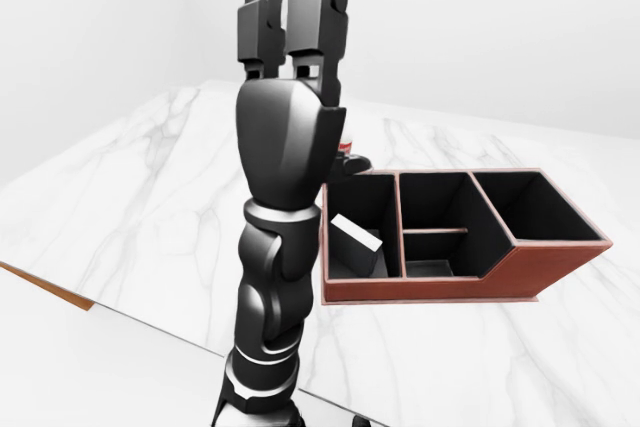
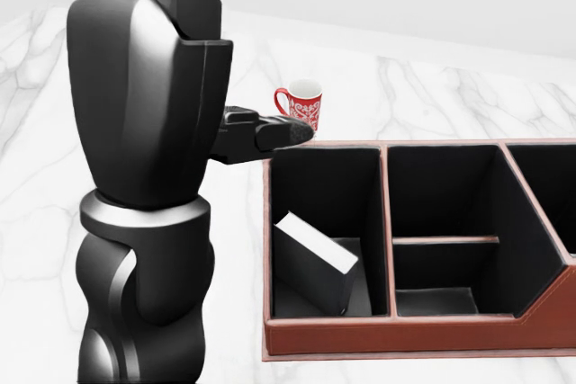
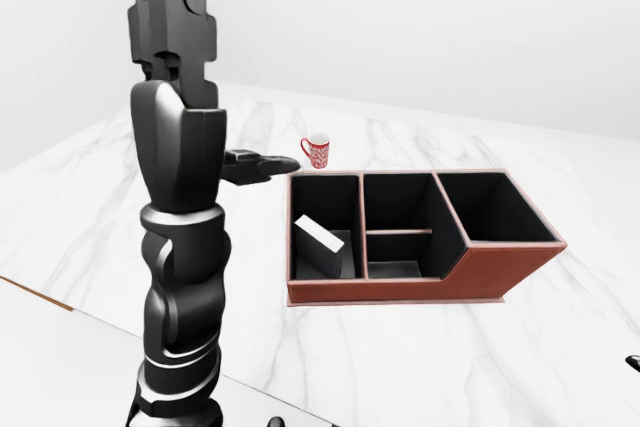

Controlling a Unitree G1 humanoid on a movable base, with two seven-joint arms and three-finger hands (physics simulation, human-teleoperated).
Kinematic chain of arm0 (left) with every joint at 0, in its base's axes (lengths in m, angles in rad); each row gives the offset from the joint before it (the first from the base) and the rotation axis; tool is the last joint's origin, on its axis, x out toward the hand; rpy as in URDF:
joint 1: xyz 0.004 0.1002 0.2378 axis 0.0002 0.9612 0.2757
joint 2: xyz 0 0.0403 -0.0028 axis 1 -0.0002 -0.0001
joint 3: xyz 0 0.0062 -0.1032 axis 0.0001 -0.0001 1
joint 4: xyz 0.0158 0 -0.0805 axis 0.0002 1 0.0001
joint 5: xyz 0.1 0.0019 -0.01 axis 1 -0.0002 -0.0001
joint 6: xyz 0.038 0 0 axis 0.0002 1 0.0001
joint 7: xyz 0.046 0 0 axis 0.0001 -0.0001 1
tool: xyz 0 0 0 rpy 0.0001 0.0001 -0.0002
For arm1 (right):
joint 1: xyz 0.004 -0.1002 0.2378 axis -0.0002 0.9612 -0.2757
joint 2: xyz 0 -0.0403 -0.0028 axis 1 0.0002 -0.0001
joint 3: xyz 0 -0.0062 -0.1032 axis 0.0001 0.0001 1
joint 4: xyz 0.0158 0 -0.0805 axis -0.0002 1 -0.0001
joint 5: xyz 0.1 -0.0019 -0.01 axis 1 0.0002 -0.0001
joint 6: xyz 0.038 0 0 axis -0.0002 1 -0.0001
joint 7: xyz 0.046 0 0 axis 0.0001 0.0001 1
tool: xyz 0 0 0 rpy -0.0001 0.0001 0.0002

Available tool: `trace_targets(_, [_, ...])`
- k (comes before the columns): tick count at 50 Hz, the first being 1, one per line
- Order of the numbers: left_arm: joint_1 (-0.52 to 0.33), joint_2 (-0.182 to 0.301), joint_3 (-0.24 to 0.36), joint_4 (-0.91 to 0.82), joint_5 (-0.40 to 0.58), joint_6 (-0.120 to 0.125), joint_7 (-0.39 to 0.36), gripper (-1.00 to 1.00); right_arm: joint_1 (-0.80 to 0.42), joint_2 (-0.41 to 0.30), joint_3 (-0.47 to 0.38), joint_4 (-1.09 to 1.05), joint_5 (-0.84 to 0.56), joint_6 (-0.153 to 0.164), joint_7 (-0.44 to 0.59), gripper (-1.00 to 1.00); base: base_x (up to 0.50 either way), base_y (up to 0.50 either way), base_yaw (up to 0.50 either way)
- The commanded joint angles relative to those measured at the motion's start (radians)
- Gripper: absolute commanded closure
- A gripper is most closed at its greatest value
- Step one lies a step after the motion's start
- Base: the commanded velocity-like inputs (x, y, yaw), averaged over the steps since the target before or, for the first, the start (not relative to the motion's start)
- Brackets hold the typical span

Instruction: Pick up the book and place it in the left compartment of the caddy.

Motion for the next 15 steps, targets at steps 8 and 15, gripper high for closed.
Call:
trace_targets(8, [-0.168,-0.023,0.064,-0.044,-0.441,0.058,0.012,-1.00,0.003,-0.002,-0.007,-0.013,0.017,0.000,-0.002,-1.00,0.00,0.00,0.00])
trace_targets(15, [-0.189,-0.013,0.085,-0.062,-0.631,0.058,0.123,-1.00,0.004,-0.004,-0.016,-0.021,0.026,0.000,-0.004,-1.00,0.00,0.00,0.00])
